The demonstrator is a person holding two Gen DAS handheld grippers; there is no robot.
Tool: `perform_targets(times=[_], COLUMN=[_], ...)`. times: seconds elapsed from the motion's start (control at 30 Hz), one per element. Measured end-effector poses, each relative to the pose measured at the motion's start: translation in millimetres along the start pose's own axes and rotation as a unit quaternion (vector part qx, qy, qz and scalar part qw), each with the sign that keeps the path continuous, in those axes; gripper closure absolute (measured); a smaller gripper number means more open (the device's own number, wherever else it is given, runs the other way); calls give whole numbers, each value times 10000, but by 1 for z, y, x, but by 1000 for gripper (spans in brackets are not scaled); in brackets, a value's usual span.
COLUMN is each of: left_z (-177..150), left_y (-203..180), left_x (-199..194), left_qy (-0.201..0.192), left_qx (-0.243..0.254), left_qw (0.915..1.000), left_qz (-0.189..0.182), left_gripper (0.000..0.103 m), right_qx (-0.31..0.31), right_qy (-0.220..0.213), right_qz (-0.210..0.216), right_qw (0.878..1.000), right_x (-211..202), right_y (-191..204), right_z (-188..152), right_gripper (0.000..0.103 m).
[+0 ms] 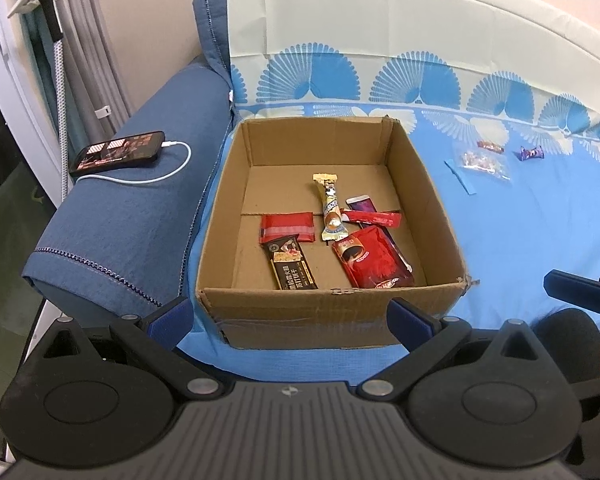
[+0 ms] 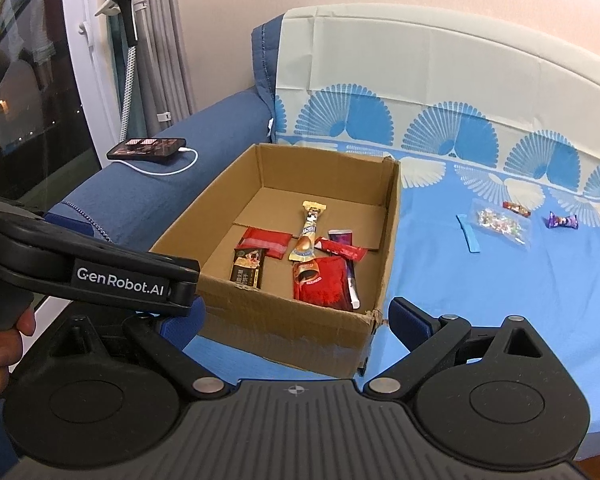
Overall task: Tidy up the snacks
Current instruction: 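Grasp the blue stick with left tool while right tool grasps clear candy bag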
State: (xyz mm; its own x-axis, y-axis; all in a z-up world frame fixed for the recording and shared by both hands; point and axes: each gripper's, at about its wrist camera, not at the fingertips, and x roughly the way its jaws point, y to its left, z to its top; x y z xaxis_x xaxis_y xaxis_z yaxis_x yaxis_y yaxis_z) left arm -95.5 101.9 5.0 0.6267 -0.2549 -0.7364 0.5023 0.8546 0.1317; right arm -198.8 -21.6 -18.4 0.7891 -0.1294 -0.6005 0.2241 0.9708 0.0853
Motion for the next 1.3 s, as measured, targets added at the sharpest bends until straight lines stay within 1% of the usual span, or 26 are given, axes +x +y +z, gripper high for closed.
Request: perform_targets(times=[0.47, 0.73, 0.9, 0.97, 1.1, 1.2, 1.3], left_z=[11, 25, 42, 52, 78, 102, 126], left_y=[-18, -33, -55, -67, -95, -120, -152], left_x=[15, 25, 28, 29, 35, 46, 65], left_qy=[183, 267, 200, 138, 180, 166, 215], left_qx=[218, 364, 624, 755, 872, 964, 1204], left_qw=[9996, 9990, 9977, 9967, 9933, 9895, 9855], left_qz=[0, 3, -161, -283, -737, -1067, -1180], left_gripper=[0, 0, 0, 0, 0, 0, 0], right_qx=[307, 677, 1051, 1183, 1607, 1884, 2131], right_qy=[92, 64, -67, -150, -239, -268, -253], right_qz=[67, -106, -430, -663, -1049, -1420, -1683], right_qw=[9995, 9976, 9935, 9906, 9811, 9714, 9621], right_x=[10, 13, 8, 4, -4, -6, -3], right_y=[-21, -46, -79, -97, -139, -175, -209], right_z=[-4, -7, -7, -9, -17, -24, -29], right_gripper=[4, 3, 3, 3, 3, 3, 3])
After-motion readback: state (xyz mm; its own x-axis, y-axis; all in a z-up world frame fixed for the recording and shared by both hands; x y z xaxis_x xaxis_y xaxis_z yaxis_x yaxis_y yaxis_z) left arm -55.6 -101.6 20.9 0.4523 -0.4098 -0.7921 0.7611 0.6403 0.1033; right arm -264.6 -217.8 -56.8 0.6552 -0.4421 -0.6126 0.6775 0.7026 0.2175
